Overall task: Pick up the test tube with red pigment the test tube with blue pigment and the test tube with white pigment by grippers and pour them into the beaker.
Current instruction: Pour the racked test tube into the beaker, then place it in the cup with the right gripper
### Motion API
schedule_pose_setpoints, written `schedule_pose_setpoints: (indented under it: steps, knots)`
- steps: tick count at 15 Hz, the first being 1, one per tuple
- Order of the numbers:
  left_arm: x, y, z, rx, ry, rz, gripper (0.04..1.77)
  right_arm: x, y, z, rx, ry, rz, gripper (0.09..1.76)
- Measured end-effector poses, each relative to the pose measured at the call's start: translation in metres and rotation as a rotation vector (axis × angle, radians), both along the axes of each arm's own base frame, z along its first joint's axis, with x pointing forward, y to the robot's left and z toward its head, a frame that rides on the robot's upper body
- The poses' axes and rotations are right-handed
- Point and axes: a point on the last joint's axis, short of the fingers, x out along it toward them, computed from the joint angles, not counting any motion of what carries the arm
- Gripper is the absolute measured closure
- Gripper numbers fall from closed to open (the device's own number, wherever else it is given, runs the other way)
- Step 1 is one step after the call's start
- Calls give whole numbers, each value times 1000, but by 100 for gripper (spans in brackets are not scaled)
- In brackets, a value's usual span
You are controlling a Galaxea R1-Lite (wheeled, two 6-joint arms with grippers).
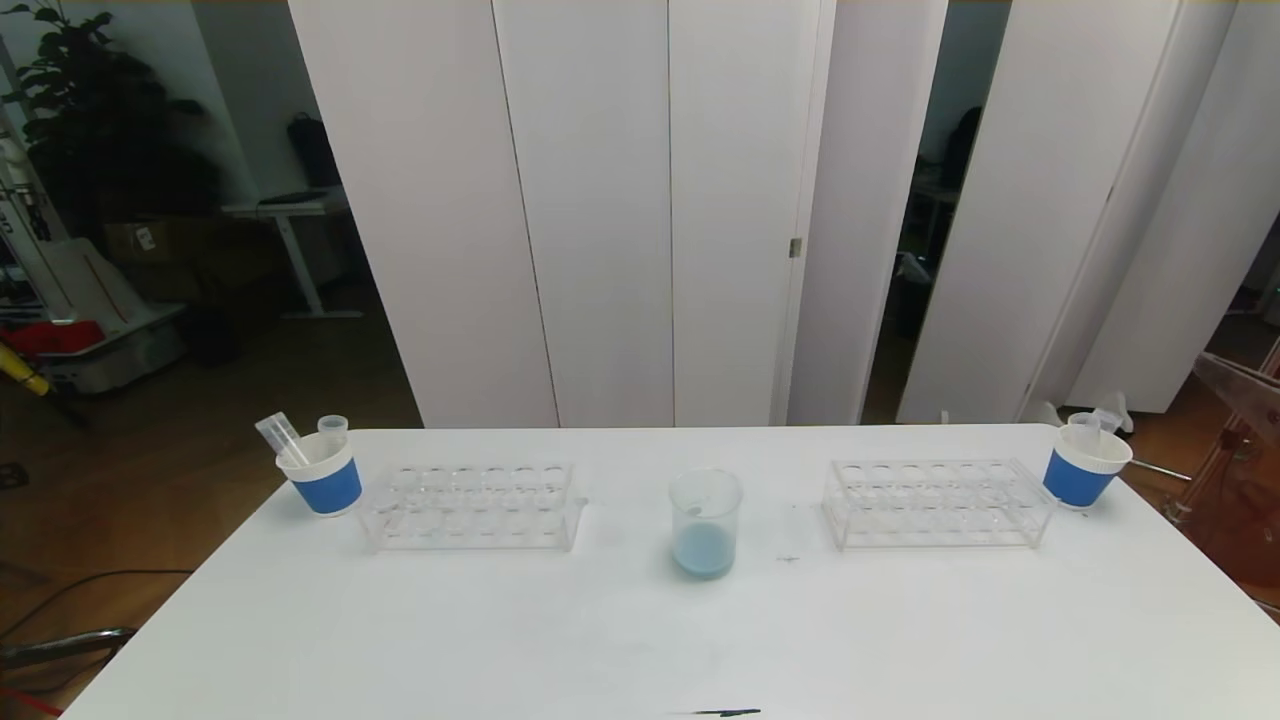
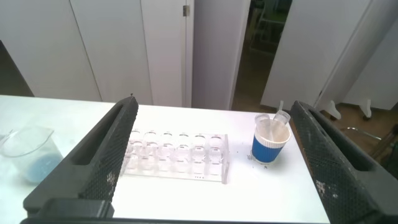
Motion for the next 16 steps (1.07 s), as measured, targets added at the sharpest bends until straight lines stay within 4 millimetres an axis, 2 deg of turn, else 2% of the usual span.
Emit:
schedule_pose_setpoints:
  steps: [4,6,8,9,11,16]
  knots:
    - [0,0,0,0,0,0,6,-86,13,-1,13,-3,24,10]
    - [0,0,0,0,0,0,6,-126,18,-15,14,-13,37,10]
    - [0,0,0,0,0,0,6,-151,20,-34,22,-24,-1,10]
    - [0,0,0,0,0,0,6,-160,19,-46,63,-26,-66,10]
    - [0,0,0,0,0,0,6,-170,17,-61,95,-42,-50,10]
    - [0,0,0,0,0,0,6,-177,17,-101,99,-38,-47,10]
